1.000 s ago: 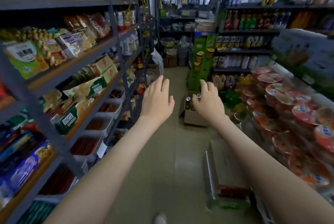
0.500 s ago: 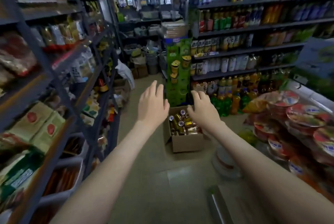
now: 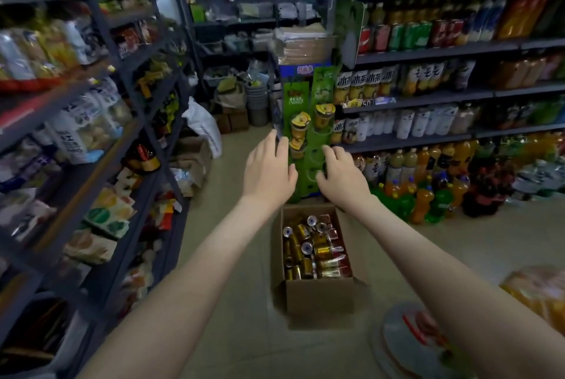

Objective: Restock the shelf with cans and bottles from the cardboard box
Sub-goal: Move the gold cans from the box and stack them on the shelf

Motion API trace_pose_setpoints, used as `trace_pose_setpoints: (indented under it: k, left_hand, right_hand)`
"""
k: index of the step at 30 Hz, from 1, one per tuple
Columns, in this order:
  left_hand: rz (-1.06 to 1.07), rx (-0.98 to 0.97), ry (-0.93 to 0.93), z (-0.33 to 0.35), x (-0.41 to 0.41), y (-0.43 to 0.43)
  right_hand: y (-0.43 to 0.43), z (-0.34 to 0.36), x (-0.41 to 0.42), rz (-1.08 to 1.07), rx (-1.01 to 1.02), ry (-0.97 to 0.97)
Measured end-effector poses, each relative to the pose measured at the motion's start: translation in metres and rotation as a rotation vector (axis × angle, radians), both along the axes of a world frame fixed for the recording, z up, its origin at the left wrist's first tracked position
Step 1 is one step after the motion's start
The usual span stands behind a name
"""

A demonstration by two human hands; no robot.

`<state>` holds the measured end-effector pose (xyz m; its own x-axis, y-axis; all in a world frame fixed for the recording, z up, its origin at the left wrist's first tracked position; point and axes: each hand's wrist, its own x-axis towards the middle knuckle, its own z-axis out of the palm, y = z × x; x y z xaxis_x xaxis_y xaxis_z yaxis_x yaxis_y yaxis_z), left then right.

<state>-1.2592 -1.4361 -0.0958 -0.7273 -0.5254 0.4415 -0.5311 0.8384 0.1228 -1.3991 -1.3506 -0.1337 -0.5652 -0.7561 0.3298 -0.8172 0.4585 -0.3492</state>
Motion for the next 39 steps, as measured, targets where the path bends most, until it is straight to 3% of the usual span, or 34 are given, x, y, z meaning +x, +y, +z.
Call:
trace_pose_setpoints:
  k: [11,20,31,39]
  left_hand:
    - [-0.054,0.044,-0.073,-0.039,-0.163,-0.14]
    - [-0.141,0.0,-0.038,-0.027,-0.279,-0.242]
    - [-0.184,-0.048,-0.06,-0.041,-0.32,-0.302]
    - [-0.02,0.008,-0.027,-0.06,-0.323,-0.334]
  right_hand:
    - [-0.126,-0.043,-0.142,-0.004,0.072,-0.005]
    - [-0.212,-0.021,-0.244,-0.113,0.151,0.033]
    - [-0.272,-0.023,-0.293,-0.056,0.178,0.058]
    - [-0.325,-0.026,-0.317,0.135,0.189,0.109]
